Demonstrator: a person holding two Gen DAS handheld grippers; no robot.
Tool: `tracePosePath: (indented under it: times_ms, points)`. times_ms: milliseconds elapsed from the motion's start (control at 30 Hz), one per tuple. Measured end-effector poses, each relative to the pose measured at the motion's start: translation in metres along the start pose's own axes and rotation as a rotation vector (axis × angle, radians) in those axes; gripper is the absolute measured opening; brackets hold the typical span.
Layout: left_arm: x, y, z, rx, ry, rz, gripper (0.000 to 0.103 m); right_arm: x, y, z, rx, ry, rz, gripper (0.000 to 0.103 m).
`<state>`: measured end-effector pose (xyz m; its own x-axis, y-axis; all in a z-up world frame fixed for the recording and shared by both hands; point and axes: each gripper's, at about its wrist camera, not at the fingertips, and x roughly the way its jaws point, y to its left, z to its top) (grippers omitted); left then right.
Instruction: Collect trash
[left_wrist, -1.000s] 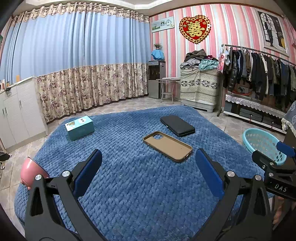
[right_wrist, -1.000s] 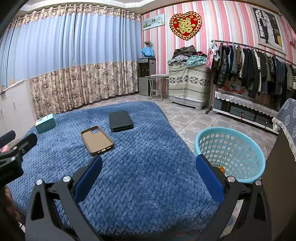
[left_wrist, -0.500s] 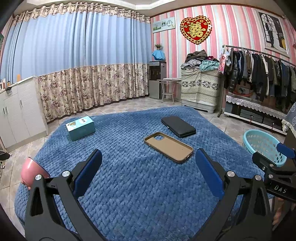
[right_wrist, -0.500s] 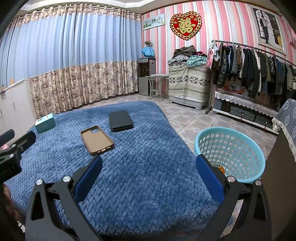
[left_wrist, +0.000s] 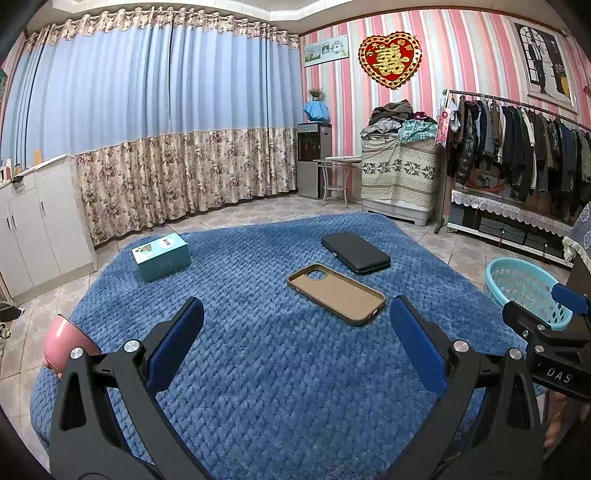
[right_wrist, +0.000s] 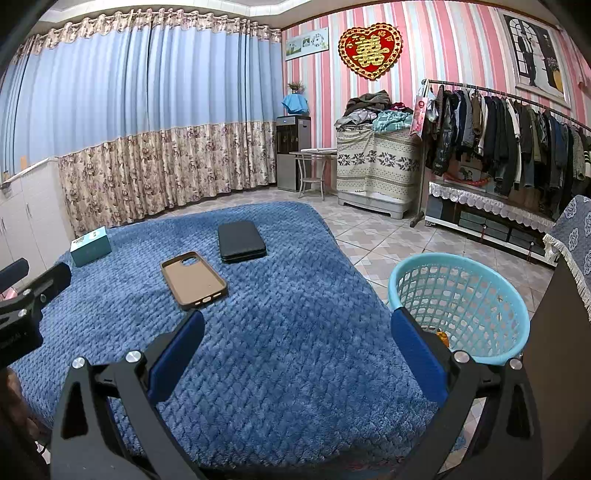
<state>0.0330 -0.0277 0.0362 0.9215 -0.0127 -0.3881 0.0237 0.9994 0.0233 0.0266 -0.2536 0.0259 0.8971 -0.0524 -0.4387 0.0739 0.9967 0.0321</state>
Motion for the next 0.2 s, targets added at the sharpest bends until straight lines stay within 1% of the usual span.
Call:
tracePosePath:
  times_ms: [200]
  points:
    - [0.0008,0.0012,0.0046,-0.002,0.003,0.003,0.098,0.0000,0.0000,0.0001,0.000,0.001,-0.001,0.099]
